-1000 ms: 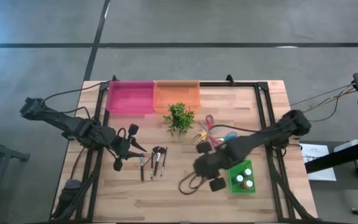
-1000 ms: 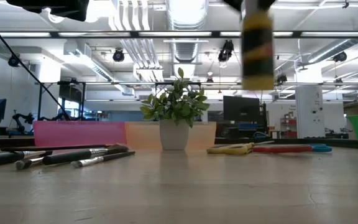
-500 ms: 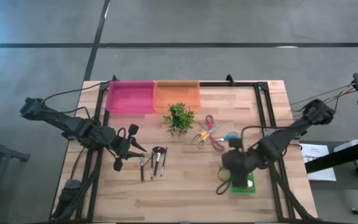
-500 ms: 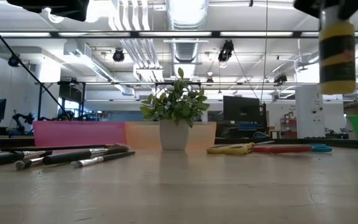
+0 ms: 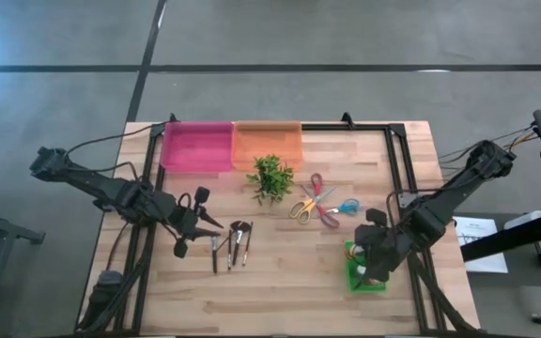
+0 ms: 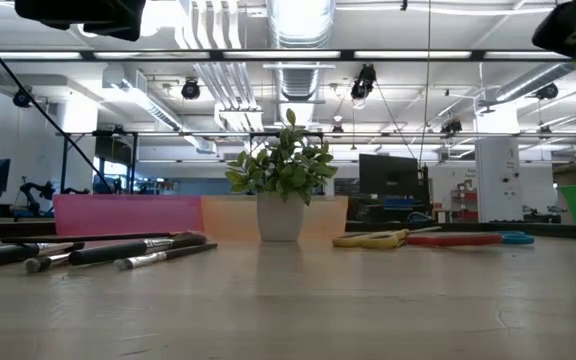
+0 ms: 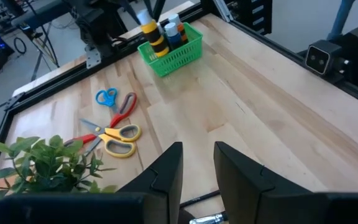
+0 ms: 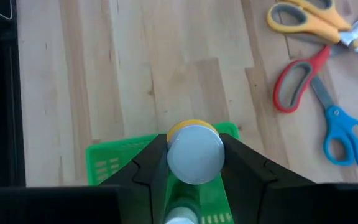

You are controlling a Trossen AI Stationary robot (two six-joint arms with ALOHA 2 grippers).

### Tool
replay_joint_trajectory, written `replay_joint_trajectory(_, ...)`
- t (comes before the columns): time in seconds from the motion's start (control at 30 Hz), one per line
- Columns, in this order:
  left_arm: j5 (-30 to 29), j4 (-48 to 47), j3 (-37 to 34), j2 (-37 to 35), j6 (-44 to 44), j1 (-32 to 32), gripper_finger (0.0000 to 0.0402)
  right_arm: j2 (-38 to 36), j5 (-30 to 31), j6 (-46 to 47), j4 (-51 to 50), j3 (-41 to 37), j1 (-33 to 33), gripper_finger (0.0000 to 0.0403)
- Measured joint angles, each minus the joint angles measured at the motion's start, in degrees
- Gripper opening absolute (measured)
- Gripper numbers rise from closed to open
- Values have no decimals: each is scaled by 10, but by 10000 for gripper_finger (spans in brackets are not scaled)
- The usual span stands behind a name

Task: Pick & Place Paint Supplies
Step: Put the yellow paint bottle into the green bin

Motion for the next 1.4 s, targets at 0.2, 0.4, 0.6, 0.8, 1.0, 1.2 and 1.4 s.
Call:
replay_joint_trajectory(0.2, -2, 11, 0, 0, 0, 0, 99, 3, 1, 27, 0, -10, 14, 112)
replay_joint_trajectory(0.4, -2, 10, 0, 0, 0, 0, 99, 4, -7, 39, -10, -20, 17, 112)
replay_joint_trajectory(0.6, -2, 9, 0, 0, 0, 0, 99, 4, -8, 41, -6, -21, 18, 112)
replay_joint_trajectory(0.8, -2, 9, 0, 0, 0, 0, 99, 4, -6, 41, -6, -22, 21, 112)
replay_joint_trajectory(1.0, -2, 9, 0, 0, 0, 0, 99, 4, -5, 58, -4, -37, 33, 112)
replay_joint_trajectory(1.2, -2, 9, 0, 0, 0, 0, 99, 4, -2, 67, 36, -70, 40, 112)
replay_joint_trajectory(1.4, -2, 9, 0, 0, 0, 0, 99, 4, -10, 72, 63, -102, 40, 112)
